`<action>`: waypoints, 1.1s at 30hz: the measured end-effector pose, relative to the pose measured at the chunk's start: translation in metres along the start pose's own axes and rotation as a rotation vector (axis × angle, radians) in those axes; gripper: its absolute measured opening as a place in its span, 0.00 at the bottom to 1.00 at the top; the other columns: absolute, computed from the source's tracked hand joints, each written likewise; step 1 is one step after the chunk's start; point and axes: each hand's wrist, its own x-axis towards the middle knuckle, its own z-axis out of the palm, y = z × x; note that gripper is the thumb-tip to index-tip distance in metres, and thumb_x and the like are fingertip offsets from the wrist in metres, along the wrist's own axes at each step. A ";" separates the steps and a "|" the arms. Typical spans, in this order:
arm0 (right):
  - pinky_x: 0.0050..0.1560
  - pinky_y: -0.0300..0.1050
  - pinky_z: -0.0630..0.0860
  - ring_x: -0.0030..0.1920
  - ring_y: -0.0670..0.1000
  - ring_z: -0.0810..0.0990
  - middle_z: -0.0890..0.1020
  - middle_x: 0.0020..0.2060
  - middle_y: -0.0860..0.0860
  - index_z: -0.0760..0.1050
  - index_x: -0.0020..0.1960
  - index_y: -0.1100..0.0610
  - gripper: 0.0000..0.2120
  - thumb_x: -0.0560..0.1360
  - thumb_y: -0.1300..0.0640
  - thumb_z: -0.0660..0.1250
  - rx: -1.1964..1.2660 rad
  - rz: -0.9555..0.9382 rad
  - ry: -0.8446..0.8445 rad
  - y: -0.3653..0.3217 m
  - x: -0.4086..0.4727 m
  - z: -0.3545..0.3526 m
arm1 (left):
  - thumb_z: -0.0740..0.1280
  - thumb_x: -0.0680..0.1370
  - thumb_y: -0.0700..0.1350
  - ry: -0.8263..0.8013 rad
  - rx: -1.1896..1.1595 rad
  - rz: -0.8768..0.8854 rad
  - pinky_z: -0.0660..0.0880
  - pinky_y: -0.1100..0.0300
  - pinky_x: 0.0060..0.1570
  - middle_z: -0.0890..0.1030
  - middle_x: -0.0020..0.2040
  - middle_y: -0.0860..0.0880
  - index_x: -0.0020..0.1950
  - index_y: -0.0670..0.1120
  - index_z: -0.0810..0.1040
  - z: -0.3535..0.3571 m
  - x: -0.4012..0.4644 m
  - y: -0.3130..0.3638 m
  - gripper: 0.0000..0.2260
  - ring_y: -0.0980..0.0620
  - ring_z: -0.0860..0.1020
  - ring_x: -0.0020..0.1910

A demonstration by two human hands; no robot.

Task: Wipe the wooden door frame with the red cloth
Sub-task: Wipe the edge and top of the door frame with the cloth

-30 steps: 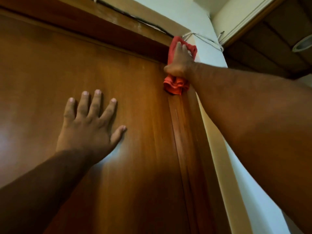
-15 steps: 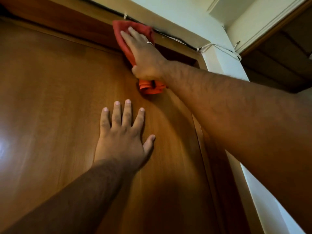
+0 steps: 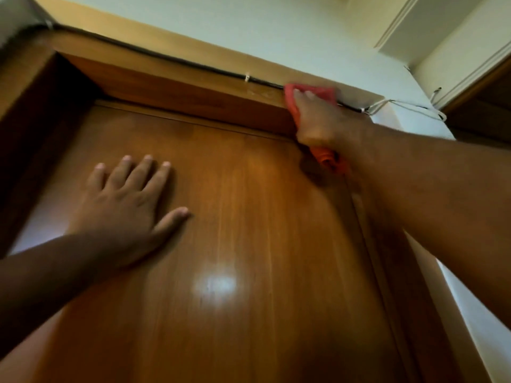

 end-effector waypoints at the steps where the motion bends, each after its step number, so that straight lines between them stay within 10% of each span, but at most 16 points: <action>1: 0.56 0.49 0.72 0.64 0.63 0.73 0.70 0.67 0.60 0.58 0.73 0.56 0.37 0.67 0.65 0.68 0.005 -0.091 0.007 -0.024 0.007 0.002 | 0.35 0.72 0.74 -0.013 0.014 -0.036 0.47 0.40 0.77 0.47 0.83 0.46 0.81 0.55 0.41 0.003 -0.001 -0.005 0.41 0.43 0.48 0.81; 6: 0.69 0.65 0.66 0.76 0.66 0.55 0.52 0.78 0.59 0.48 0.78 0.50 0.45 0.70 0.63 0.69 -0.010 -0.222 0.001 -0.115 0.024 0.014 | 0.36 0.73 0.74 -0.003 0.007 -0.048 0.46 0.39 0.77 0.45 0.83 0.48 0.81 0.57 0.40 0.009 -0.002 -0.005 0.40 0.44 0.46 0.81; 12: 0.74 0.59 0.59 0.78 0.57 0.49 0.49 0.80 0.51 0.46 0.79 0.53 0.45 0.70 0.66 0.68 0.075 -0.458 0.138 -0.146 0.007 0.037 | 0.36 0.72 0.74 0.006 0.046 -0.078 0.46 0.40 0.77 0.46 0.83 0.49 0.81 0.57 0.41 0.010 0.000 -0.002 0.40 0.44 0.47 0.81; 16: 0.71 0.56 0.64 0.74 0.61 0.61 0.60 0.76 0.55 0.55 0.77 0.51 0.40 0.70 0.64 0.69 0.086 -0.199 0.248 -0.103 0.013 0.028 | 0.36 0.73 0.74 0.002 0.009 -0.067 0.45 0.40 0.78 0.45 0.83 0.49 0.81 0.57 0.41 0.010 -0.003 -0.007 0.40 0.45 0.45 0.81; 20: 0.72 0.60 0.63 0.77 0.62 0.50 0.49 0.79 0.55 0.47 0.78 0.44 0.44 0.72 0.66 0.66 0.162 0.033 0.186 -0.087 0.004 0.038 | 0.36 0.73 0.74 0.019 -0.003 -0.042 0.43 0.41 0.78 0.44 0.83 0.49 0.80 0.57 0.40 0.013 -0.002 -0.009 0.39 0.46 0.44 0.81; 27: 0.72 0.63 0.59 0.78 0.61 0.48 0.46 0.80 0.55 0.42 0.78 0.42 0.44 0.74 0.63 0.65 -0.013 -0.339 0.210 -0.180 0.014 0.049 | 0.36 0.73 0.74 0.052 -0.026 -0.044 0.44 0.42 0.78 0.46 0.83 0.50 0.81 0.58 0.42 0.016 -0.003 -0.011 0.39 0.46 0.46 0.81; 33: 0.74 0.63 0.50 0.77 0.63 0.49 0.45 0.79 0.58 0.38 0.77 0.43 0.40 0.77 0.63 0.59 -0.242 -0.236 0.227 -0.065 -0.009 0.045 | 0.37 0.74 0.73 0.052 -0.026 -0.024 0.48 0.40 0.77 0.49 0.83 0.48 0.81 0.57 0.44 0.015 -0.003 -0.013 0.39 0.44 0.49 0.81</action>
